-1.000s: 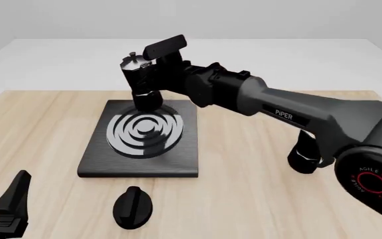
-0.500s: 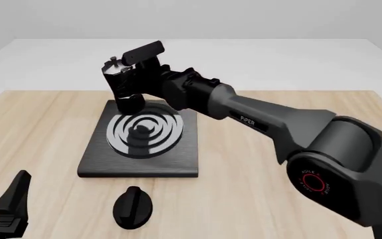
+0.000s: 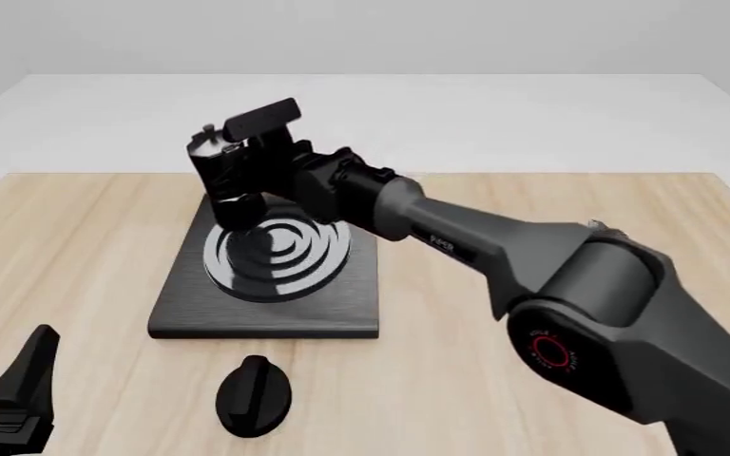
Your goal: Put both moka pots on the stove.
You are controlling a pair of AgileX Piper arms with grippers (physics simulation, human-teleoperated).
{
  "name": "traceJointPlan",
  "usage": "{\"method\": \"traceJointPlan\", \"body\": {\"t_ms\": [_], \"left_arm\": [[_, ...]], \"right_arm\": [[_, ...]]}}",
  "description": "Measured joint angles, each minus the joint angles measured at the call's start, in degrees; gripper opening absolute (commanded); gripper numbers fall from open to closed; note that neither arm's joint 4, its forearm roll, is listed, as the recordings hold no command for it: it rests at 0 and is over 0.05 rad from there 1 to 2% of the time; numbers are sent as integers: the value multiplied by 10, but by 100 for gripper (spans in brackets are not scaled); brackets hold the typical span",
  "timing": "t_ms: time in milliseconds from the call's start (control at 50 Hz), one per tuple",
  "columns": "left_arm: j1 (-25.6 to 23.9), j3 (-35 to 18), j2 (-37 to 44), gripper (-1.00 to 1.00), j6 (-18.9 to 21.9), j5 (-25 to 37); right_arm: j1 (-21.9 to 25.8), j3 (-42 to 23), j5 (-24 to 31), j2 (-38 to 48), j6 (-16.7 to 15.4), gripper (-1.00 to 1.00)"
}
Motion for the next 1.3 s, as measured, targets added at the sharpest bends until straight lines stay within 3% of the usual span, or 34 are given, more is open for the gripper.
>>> {"method": "traceJointPlan", "body": {"t_ms": [360, 1160, 1180, 1300], "left_arm": [[0, 0, 0, 100, 0, 0], [0, 0, 0, 100, 0, 0], [0, 0, 0, 100, 0, 0], [0, 0, 0, 100, 0, 0]], "right_arm": [[3, 25, -28, 7, 19, -100], [1, 74, -63, -11, 23, -100], [2, 75, -64, -11, 23, 100], [4, 79, -64, -15, 25, 100]]}}
